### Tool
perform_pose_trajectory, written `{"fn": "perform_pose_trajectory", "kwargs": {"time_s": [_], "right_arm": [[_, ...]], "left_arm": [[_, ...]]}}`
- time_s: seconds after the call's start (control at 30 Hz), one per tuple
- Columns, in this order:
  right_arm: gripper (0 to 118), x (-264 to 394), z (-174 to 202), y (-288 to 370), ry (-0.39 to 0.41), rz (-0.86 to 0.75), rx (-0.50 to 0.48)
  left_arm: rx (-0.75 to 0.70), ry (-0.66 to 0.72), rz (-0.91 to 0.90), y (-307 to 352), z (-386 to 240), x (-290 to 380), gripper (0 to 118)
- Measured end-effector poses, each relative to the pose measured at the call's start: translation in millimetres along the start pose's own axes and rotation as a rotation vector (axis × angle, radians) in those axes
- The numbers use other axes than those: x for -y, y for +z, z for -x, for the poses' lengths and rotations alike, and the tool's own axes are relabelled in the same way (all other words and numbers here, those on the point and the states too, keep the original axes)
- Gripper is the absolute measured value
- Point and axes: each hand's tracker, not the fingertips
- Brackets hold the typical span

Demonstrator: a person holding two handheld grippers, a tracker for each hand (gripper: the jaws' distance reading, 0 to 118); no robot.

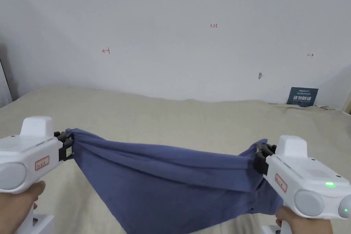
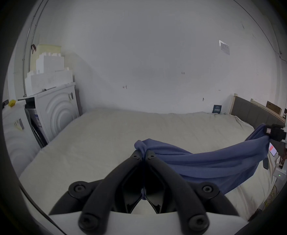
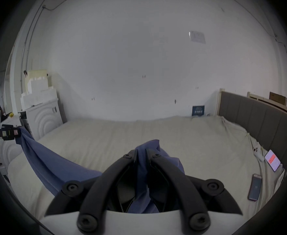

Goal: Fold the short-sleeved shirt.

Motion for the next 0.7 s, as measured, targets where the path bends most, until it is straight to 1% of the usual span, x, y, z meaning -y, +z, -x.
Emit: {"fn": "perform_pose_trajectory", "kwargs": {"time_s": [0.07, 0.1, 0.17, 0.23, 0.3, 0.43, 0.6, 0.7], "right_arm": [[9, -15.7, 3.5, 2.3, -0.019, -0.018, 0.004], [9, -21.4, 6.3, 2.4, -0.013, -0.031, 0.008], [9, -32.6, 13.6, -1.7, 0.045, -0.054, 0.031], [9, -39.8, 16.7, -8.5, 0.042, -0.061, 0.021], [9, -44.9, 19.2, -20.8, 0.042, -0.065, 0.03], [9, -52.9, 25.2, -49.3, 0.077, -0.068, 0.057], [9, -66.3, 25.9, -93.7, 0.091, -0.05, 0.082], [9, -77.5, 24.8, -120.8, 0.088, -0.046, 0.096]], "left_arm": [[-0.012, 0.005, -0.028, -3.2, 8.2, -16.7, 0], [-0.012, 0.013, -0.038, -4.4, 10.6, -21.9, 0], [-0.014, 0.018, -0.048, -8.3, 12.1, -30.6, 0], [-0.031, 0.011, -0.05, -18.6, 12.9, -35.4, 0], [-0.041, 0.009, -0.049, -28.9, 14.6, -39.5, 0], [-0.063, 0.007, -0.037, -47.0, 7.9, -47.8, 0], [-0.081, -0.017, -0.024, -74.4, -1.2, -64.4, 0], [-0.081, -0.005, -0.019, -94.7, -2.9, -79.4, 0]]}}
